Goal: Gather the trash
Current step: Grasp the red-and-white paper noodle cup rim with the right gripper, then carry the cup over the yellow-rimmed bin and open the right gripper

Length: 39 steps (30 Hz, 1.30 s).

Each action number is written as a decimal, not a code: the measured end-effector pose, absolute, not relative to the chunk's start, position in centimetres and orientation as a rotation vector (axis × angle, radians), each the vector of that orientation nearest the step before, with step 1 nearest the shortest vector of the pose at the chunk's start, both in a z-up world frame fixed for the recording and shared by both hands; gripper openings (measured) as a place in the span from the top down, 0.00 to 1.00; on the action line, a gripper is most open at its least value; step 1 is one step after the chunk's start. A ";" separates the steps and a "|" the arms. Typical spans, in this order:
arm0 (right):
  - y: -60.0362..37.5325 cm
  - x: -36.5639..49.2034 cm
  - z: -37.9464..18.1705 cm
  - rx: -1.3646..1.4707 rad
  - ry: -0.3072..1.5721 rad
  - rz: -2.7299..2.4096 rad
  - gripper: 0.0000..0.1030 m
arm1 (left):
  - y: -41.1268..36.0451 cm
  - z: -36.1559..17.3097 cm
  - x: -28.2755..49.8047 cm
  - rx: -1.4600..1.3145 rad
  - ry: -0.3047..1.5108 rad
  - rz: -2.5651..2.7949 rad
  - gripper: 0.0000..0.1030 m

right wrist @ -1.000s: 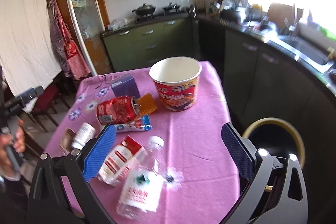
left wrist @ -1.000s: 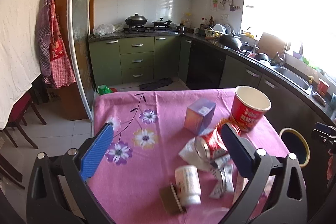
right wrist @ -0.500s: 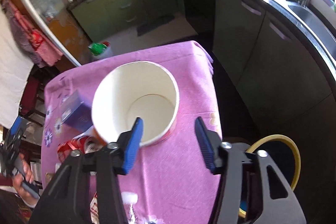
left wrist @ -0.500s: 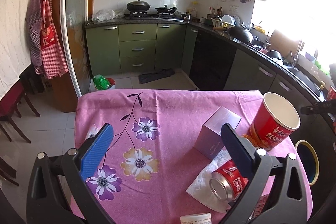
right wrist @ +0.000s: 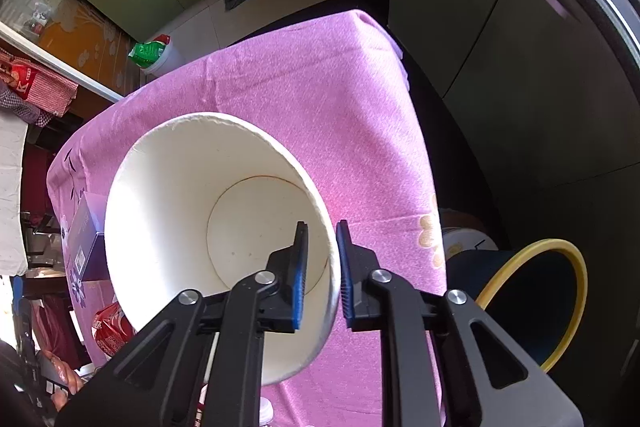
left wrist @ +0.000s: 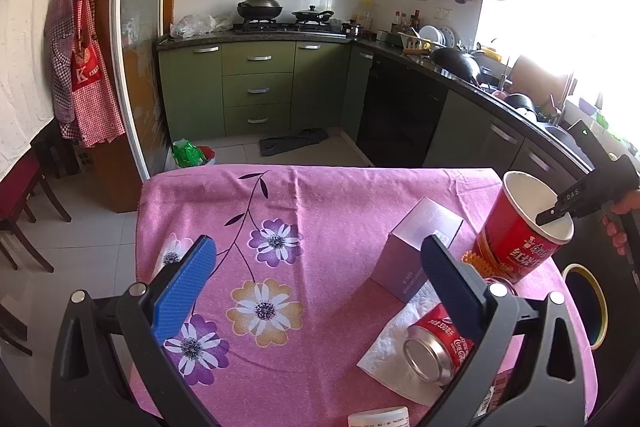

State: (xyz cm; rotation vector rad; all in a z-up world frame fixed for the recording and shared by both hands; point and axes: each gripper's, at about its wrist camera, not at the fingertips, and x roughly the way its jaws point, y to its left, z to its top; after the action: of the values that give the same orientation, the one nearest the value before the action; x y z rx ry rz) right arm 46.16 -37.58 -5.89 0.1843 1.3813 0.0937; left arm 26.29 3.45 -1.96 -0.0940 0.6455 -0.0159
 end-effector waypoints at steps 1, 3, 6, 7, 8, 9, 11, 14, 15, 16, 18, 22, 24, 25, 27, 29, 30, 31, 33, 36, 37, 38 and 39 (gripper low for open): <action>-37.6 46.2 -6.0 0.192 1.378 0.089 0.94 | 3.4 -2.0 26.3 -0.092 0.647 -0.018 0.05; -37.7 46.1 -6.1 0.206 1.377 0.089 0.95 | 3.2 -2.0 26.3 -0.089 0.649 -0.020 0.05; -37.9 45.6 -5.6 0.206 1.355 0.092 0.95 | 3.1 -2.0 26.3 -0.088 0.646 -0.024 0.05; -38.2 45.3 -5.3 0.215 1.347 0.100 0.95 | 3.2 -2.0 26.3 -0.088 0.645 -0.024 0.05; -38.4 45.0 -4.8 0.219 1.337 0.104 0.95 | 3.2 -2.0 26.3 -0.087 0.644 -0.024 0.05; -39.2 44.4 -4.0 0.228 1.319 0.109 0.95 | 3.2 -2.1 26.3 -0.088 0.645 -0.026 0.05; -41.1 43.2 -2.5 0.266 1.289 0.113 0.95 | 3.2 -2.1 26.3 -0.090 0.649 -0.031 0.05; -46.1 40.3 -0.5 0.318 1.242 0.072 0.95 | 2.9 -2.0 26.2 -0.084 0.650 -0.046 0.05; -47.7 39.4 -0.2 0.340 1.233 0.054 0.95 | 2.8 -2.0 26.2 -0.080 0.648 -0.050 0.05; -49.7 38.4 -0.1 0.360 1.224 0.026 0.95 | 2.6 -2.0 26.1 -0.071 0.647 -0.056 0.05; -54.0 35.9 -0.4 0.399 1.216 -0.044 0.95 | 2.2 -1.9 26.0 -0.062 0.643 -0.070 0.05; -60.3 31.8 -2.9 0.463 1.228 -0.167 0.95 | 1.7 -1.9 25.8 -0.052 0.642 -0.090 0.05; -62.7 30.4 -4.8 0.493 1.240 -0.223 0.95 | 1.4 -1.9 25.6 -0.048 0.642 -0.097 0.05; -63.6 30.0 -5.7 0.496 1.246 -0.251 0.95 | 1.2 -1.9 25.6 -0.044 0.642 -0.098 0.05; -65.1 29.6 -7.8 0.509 1.262 -0.295 0.95 | 1.0 -2.0 25.6 -0.038 0.644 -0.101 0.05; -66.1 29.6 -10.4 0.533 1.291 -0.314 0.95 | 0.8 -2.0 25.6 -0.036 0.648 -0.110 0.05; -66.2 29.8 -11.5 0.531 1.303 -0.324 0.95 | 0.7 -1.9 25.6 -0.037 0.653 -0.124 0.05; -66.3 30.0 -12.6 0.531 1.314 -0.332 0.95 | 0.6 -1.9 25.7 -0.036 0.657 -0.136 0.05; -66.5 30.7 -15.0 0.540 1.335 -0.348 0.95 | 0.3 -1.9 25.8 -0.035 0.673 -0.172 0.05; -66.7 31.6 -18.2 0.559 1.361 -0.357 0.94 | 0.0 -1.9 26.2 -0.030 0.711 -0.233 0.05; -66.7 31.8 -19.2 0.564 1.371 -0.360 0.94 | -0.1 -1.9 26.3 -0.028 0.718 -0.239 0.05; -66.8 32.2 -20.3 0.558 1.381 -0.368 0.94 | -0.1 -2.0 26.4 -0.024 0.724 -0.243 0.05; -66.8 32.3 -21.0 0.552 1.390 -0.379 0.94 | -0.2 -2.0 26.4 -0.019 0.731 -0.244 0.05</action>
State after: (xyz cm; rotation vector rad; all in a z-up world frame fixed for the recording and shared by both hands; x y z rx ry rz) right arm 32.28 -66.80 -20.98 0.5524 1.3898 -0.3787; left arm 26.45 -0.17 -2.01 -0.0189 0.7309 -0.2441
